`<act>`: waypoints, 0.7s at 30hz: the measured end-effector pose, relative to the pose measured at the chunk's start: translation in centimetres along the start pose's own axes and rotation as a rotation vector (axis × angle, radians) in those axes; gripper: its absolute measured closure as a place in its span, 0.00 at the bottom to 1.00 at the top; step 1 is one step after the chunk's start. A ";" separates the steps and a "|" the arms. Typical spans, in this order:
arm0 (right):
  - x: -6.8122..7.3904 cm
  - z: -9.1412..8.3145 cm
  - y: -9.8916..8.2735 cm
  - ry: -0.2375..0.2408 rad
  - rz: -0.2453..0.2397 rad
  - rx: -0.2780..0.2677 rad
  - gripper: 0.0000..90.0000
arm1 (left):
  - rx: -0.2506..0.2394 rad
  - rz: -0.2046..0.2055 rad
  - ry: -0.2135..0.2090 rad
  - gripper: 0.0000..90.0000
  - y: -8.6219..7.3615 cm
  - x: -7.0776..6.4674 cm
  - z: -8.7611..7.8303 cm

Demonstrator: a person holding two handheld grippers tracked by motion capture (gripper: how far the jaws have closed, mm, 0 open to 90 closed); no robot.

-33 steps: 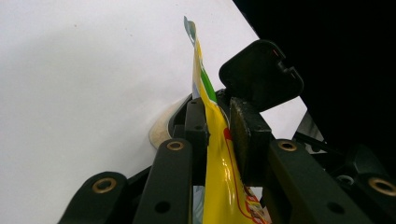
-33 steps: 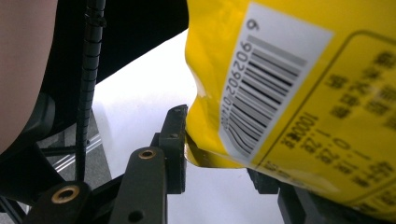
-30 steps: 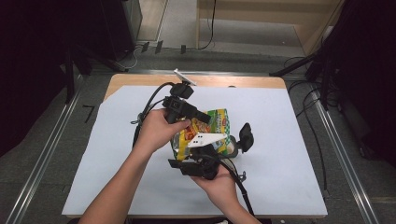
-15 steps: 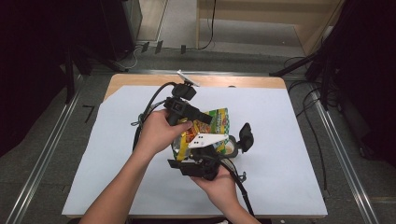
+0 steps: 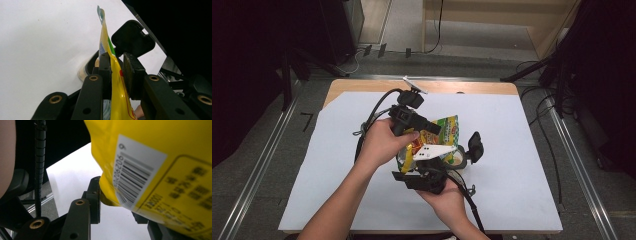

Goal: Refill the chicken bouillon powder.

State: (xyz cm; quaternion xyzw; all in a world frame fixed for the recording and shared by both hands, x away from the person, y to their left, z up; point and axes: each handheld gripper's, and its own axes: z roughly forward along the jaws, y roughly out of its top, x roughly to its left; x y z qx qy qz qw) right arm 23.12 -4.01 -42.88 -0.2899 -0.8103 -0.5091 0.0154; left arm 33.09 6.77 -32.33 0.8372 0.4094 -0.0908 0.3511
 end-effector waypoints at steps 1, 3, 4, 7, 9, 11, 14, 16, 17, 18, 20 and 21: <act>0.0 0.0 0.0 -0.001 -0.001 0.001 0.73 | 0.000 0.004 -0.001 0.86 0.0 -0.1 0.0; 0.0 0.0 -0.1 -0.003 0.005 0.000 0.74 | -0.005 0.009 0.005 0.86 0.0 -0.3 0.0; 0.1 0.0 0.0 -0.001 0.011 -0.005 0.74 | -0.007 0.014 0.010 0.87 0.0 -0.4 0.0; 0.2 -0.2 0.1 0.016 0.023 -0.024 0.74 | -0.013 0.018 0.015 0.86 0.1 -0.7 -0.2; 0.4 -0.3 0.1 0.021 0.029 -0.030 0.73 | -0.012 0.015 0.014 0.86 0.1 -0.6 -0.2; 0.4 -0.3 0.2 0.022 0.030 -0.028 0.73 | -0.015 0.015 0.016 0.86 0.1 -0.6 -0.2; 0.5 -0.6 0.4 0.023 0.025 -0.029 0.74 | -0.025 0.010 0.007 0.86 0.2 -0.4 -0.4; 0.4 -0.6 0.5 0.022 0.019 -0.026 0.74 | -0.034 -0.002 0.000 0.85 0.2 -0.3 -0.4; 0.4 -0.6 0.6 0.026 0.020 -0.023 0.74 | -0.035 -0.002 0.003 0.85 0.2 -0.3 -0.4; 0.3 -0.6 0.6 0.028 0.022 -0.019 0.73 | -0.035 0.002 0.004 0.85 0.2 -0.3 -0.4; 0.3 -0.5 0.6 0.037 0.033 -0.013 0.72 | -0.030 0.008 0.003 0.85 0.2 -0.4 -0.2; 0.4 -0.5 0.5 0.031 0.033 -0.012 0.72 | -0.029 0.009 0.005 0.85 0.2 -0.4 -0.2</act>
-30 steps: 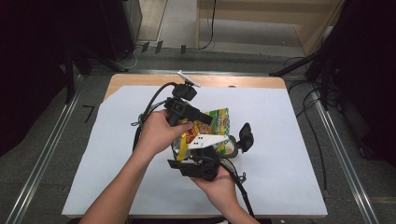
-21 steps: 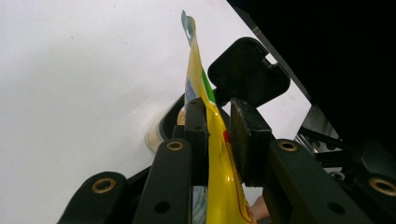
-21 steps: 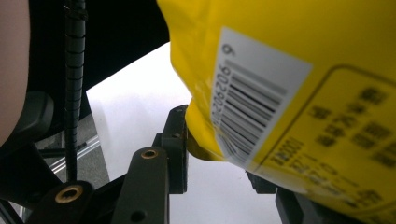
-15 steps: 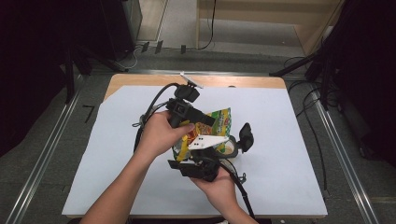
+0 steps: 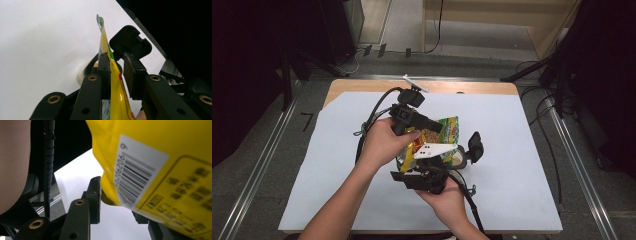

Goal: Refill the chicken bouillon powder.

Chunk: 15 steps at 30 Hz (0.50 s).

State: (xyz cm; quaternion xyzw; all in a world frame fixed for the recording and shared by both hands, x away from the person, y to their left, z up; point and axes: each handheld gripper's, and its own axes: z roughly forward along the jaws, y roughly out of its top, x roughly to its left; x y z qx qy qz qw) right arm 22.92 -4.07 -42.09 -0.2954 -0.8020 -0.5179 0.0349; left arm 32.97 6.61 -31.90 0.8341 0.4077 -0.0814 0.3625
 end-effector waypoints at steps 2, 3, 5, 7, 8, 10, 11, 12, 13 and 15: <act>0.1 0.1 -0.1 -0.004 -0.005 -0.004 0.72 | 0.003 0.003 0.005 0.86 0.0 -0.1 0.0; 0.1 0.1 -0.2 -0.006 -0.010 -0.006 0.72 | 0.003 0.009 0.004 0.86 -0.1 -0.2 0.0; 0.1 0.3 -0.4 -0.009 -0.005 0.000 0.72 | 0.010 0.017 0.009 0.87 -0.1 -0.4 0.3; 0.2 0.4 -0.6 -0.014 -0.001 0.001 0.71 | 0.015 0.020 0.008 0.87 -0.1 -0.5 0.4; 0.2 0.4 -0.7 -0.020 -0.007 -0.004 0.71 | 0.016 0.022 0.008 0.88 -0.1 -0.5 0.3; 0.3 0.5 -0.7 -0.023 -0.012 -0.008 0.71 | 0.015 0.024 0.007 0.88 -0.3 -0.6 0.3; 0.3 0.5 -0.8 -0.029 -0.018 -0.012 0.71 | 0.018 0.026 0.004 0.88 -0.4 -0.6 0.3; 0.4 0.6 -1.0 -0.036 -0.029 -0.017 0.71 | 0.021 0.023 -0.002 0.88 -0.5 -0.6 0.2; 0.5 0.7 -1.1 -0.042 -0.040 -0.021 0.71 | 0.022 0.021 -0.005 0.88 -0.6 -0.6 0.2; 0.7 0.8 -1.3 -0.051 -0.048 -0.018 0.71 | 0.023 0.022 -0.007 0.88 -0.8 -0.6 0.1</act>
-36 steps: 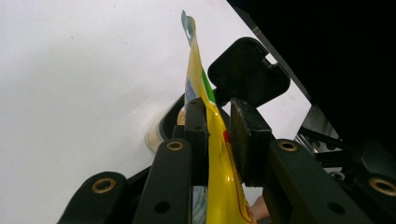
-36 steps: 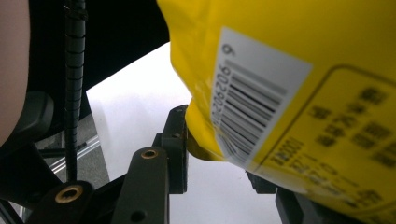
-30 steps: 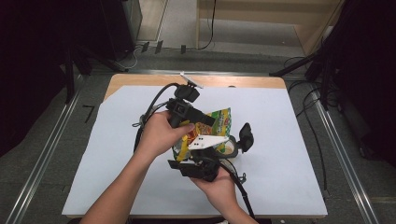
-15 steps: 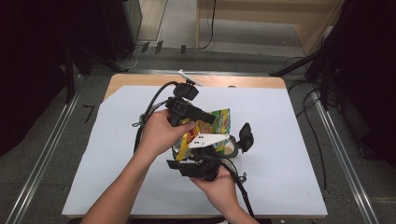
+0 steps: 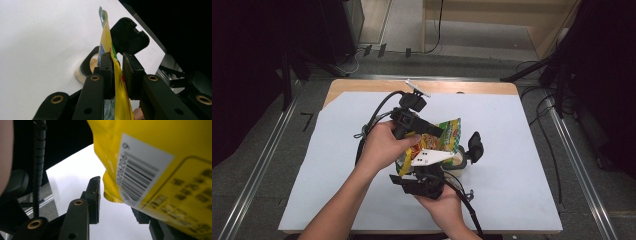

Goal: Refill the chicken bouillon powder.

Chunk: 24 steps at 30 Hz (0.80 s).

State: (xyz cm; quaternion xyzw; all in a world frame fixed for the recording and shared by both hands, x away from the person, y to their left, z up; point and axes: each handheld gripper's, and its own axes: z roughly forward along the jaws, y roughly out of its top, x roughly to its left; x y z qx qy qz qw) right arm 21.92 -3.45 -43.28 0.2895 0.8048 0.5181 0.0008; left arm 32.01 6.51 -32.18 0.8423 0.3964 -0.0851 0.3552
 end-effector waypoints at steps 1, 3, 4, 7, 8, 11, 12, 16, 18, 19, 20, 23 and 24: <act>0.1 0.1 0.0 -0.003 -0.004 0.002 0.70 | 0.000 -0.003 -0.004 0.88 -0.1 0.0 0.0; 0.2 0.2 -0.1 -0.008 -0.005 0.003 0.69 | 0.001 -0.004 -0.008 0.87 -0.3 0.1 -0.1; 0.3 0.2 -0.2 -0.011 -0.007 0.001 0.69 | -0.002 -0.003 -0.009 0.87 -0.4 0.1 -0.1; 0.5 0.4 -0.3 -0.017 -0.010 0.001 0.69 | -0.008 0.005 -0.007 0.87 -0.6 0.0 -0.2; 0.4 0.4 -0.3 -0.019 -0.013 0.002 0.70 | -0.010 0.006 -0.005 0.87 -0.6 0.0 -0.2; 0.3 0.4 -0.3 -0.021 -0.033 0.002 0.70 | -0.010 0.005 -0.004 0.87 -0.7 0.2 -0.2; 0.3 0.4 -0.4 -0.023 -0.043 0.006 0.70 | -0.007 0.003 -0.006 0.86 -0.8 0.3 -0.2; 0.5 0.6 -0.7 -0.026 -0.064 0.011 0.68 | 0.004 -0.006 -0.003 0.86 -1.3 0.5 -0.3; 0.6 0.7 -0.9 -0.026 -0.069 0.017 0.68 | 0.010 -0.004 0.002 0.87 -1.5 0.6 -0.4; 0.6 0.8 -1.0 -0.027 -0.079 0.016 0.68 | 0.013 -0.008 0.001 0.87 -1.6 0.6 -0.4; 0.6 0.9 -1.1 -0.032 -0.091 0.020 0.68 | 0.014 -0.006 0.000 0.87 -1.7 0.6 -0.4; 0.8 1.1 -1.5 -0.046 -0.126 0.022 0.68 | 0.024 0.000 -0.001 0.88 -1.9 0.9 -0.4; 0.8 1.1 -1.7 -0.046 -0.132 0.021 0.68 | 0.026 -0.003 -0.003 0.88 -2.0 0.9 -0.4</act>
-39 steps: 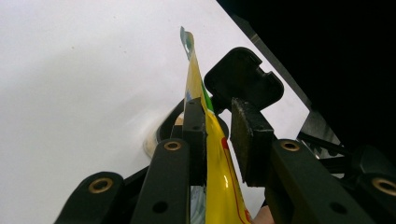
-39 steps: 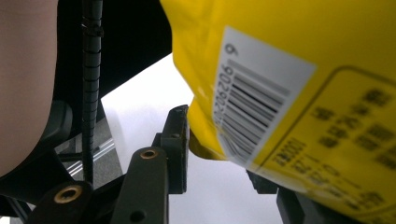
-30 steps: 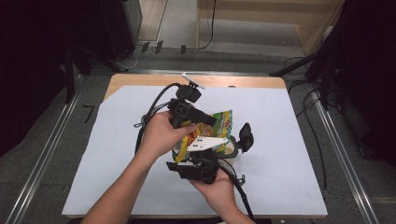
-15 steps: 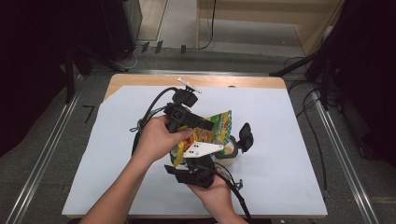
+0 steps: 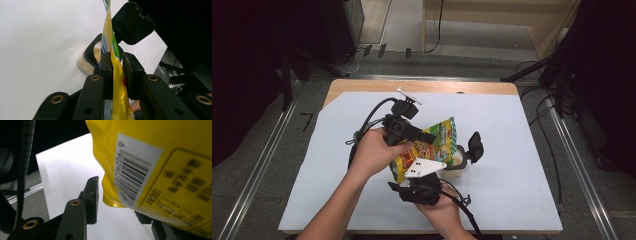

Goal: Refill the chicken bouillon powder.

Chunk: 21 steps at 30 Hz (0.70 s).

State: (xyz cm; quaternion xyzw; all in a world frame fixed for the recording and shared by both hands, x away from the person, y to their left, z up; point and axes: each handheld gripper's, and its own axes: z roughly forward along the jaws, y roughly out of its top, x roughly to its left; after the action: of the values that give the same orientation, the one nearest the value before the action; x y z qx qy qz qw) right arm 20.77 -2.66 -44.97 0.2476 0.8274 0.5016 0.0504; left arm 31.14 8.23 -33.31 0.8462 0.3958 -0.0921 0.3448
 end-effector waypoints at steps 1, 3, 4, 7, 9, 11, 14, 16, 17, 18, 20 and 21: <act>0.0 0.0 -0.1 0.000 -0.003 -0.001 0.68 | 0.002 -0.001 -0.002 0.88 0.0 0.1 0.0; 0.0 0.1 -0.2 -0.006 -0.018 -0.001 0.68 | 0.004 -0.004 -0.006 0.88 -0.1 0.2 0.1; 0.1 0.1 -0.3 -0.006 -0.024 0.004 0.68 | 0.006 -0.003 -0.008 0.88 -0.1 0.2 0.2; 0.2 0.2 -0.6 -0.015 -0.050 0.007 0.68 | 0.012 -0.008 -0.014 0.88 -0.2 0.4 0.4; 0.1 0.3 -0.8 -0.023 -0.073 0.013 0.69 | 0.020 -0.010 -0.016 0.88 -0.2 0.5 0.7; 0.2 0.4 -1.0 -0.028 -0.085 0.020 0.69 | 0.024 -0.014 -0.015 0.88 -0.2 0.6 1.0; 0.3 0.5 -1.2 -0.031 -0.099 0.027 0.69 | 0.029 -0.018 -0.018 0.88 -0.2 0.8 1.4; 0.2 0.5 -1.3 -0.026 -0.106 0.026 0.69 | 0.036 -0.019 -0.020 0.88 -0.3 0.9 1.5; 0.2 0.6 -1.4 -0.028 -0.113 0.030 0.69 | 0.037 -0.018 -0.019 0.89 -0.3 1.0 1.7; 0.1 0.6 -1.5 -0.028 -0.118 0.038 0.69 | 0.037 -0.020 -0.016 0.89 -0.3 1.0 1.8; 0.1 0.7 -1.7 -0.028 -0.123 0.042 0.69 | 0.041 -0.026 -0.020 0.89 -0.4 1.2 2.0; 0.1 0.7 -1.8 -0.023 -0.118 0.045 0.69 | 0.043 -0.025 -0.021 0.89 -0.4 1.3 2.1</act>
State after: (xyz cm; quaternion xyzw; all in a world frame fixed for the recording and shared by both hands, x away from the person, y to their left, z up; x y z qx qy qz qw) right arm 20.27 -2.70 -46.79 0.2054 0.8509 0.4762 0.0839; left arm 31.98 7.83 -35.59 0.8473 0.4005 -0.1139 0.3296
